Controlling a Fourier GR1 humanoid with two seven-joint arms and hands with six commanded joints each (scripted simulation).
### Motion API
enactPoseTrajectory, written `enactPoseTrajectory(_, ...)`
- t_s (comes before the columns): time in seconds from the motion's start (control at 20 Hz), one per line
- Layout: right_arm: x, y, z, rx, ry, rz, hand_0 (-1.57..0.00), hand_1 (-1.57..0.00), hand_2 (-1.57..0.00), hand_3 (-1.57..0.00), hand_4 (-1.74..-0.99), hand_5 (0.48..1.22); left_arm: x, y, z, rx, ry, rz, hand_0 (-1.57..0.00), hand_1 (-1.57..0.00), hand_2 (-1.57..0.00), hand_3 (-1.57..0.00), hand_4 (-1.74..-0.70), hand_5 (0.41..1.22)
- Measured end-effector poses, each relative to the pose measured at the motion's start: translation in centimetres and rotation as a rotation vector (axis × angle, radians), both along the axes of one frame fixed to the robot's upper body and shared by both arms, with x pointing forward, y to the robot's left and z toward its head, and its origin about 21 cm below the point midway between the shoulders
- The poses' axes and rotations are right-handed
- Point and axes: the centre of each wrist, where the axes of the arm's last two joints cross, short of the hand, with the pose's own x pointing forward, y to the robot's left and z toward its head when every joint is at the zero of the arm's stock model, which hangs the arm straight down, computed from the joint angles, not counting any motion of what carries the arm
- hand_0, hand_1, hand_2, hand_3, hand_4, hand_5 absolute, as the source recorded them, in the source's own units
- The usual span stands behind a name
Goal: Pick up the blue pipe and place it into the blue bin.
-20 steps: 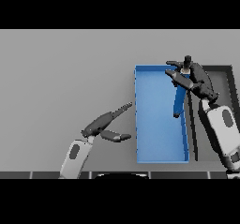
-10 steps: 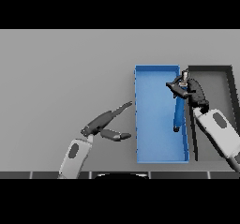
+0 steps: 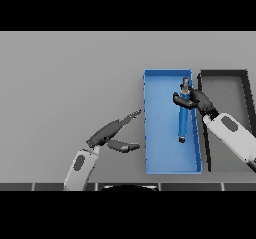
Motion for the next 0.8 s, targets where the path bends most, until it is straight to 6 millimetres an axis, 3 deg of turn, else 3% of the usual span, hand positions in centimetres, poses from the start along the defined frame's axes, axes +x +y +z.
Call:
enactPoseTrajectory(0.35,0.1,-0.1,-0.6,-0.076,0.029,0.022,-0.02,-0.02,-0.02,-0.01,-1.033,0.696,0.0,0.2,0.1,0.003,-0.003,0.007,0.00,0.00,0.00,0.00,-0.89,0.429)
enactPoseTrajectory(0.6,0.2,-0.1,-0.4,-0.095,0.034,0.051,-0.01,-0.01,-0.01,0.00,-1.022,0.661,0.1,0.2,0.2,0.008,-0.004,0.009,0.00,0.00,0.00,0.00,-0.88,0.431)
enactPoseTrajectory(0.8,0.1,0.1,-0.8,-0.105,0.048,0.067,-0.01,-0.01,-0.01,0.00,-1.022,0.643,-0.1,1.5,-0.3,0.007,-0.008,0.003,0.00,0.00,0.00,0.00,-0.88,0.431)
